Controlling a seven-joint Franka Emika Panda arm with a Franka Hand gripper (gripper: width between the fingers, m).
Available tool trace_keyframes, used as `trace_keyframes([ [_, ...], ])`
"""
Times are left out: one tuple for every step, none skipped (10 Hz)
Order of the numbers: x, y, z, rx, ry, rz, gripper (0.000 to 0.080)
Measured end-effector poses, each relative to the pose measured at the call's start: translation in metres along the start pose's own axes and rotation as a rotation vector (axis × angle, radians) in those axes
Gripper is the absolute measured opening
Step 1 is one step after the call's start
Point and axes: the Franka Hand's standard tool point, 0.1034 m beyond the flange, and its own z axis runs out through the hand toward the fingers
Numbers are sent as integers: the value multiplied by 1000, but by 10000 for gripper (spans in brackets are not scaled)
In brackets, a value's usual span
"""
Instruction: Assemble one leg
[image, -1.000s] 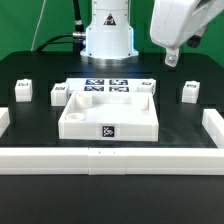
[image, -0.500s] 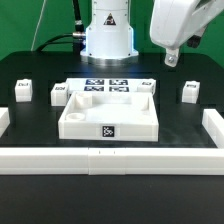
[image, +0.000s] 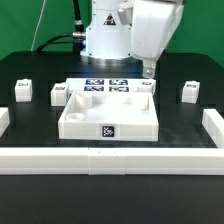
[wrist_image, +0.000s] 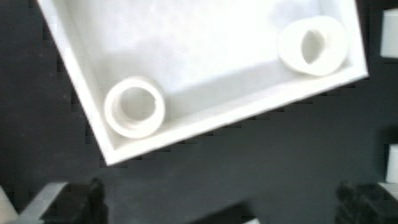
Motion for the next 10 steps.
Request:
trace_keyframes([
  [-14, 0, 4, -16, 11, -86, 650],
  [-27, -1, 7, -20, 15, -98, 650],
  [-25, -1, 7, -19, 14, -73, 650],
  [-25, -1, 7, -18, 14, -74, 650],
  [-26, -1, 8, -17, 14, -72, 650],
  [-26, -2, 8, -17, 14, -72, 650],
  [-26, -2, 9, -21, 16, -83, 650],
  [-32, -7, 19, -47, 30, -141, 650],
  [-38, -20, 31, -77, 43, -189, 650],
  [-42, -31, 42, -76, 46, -195, 650],
])
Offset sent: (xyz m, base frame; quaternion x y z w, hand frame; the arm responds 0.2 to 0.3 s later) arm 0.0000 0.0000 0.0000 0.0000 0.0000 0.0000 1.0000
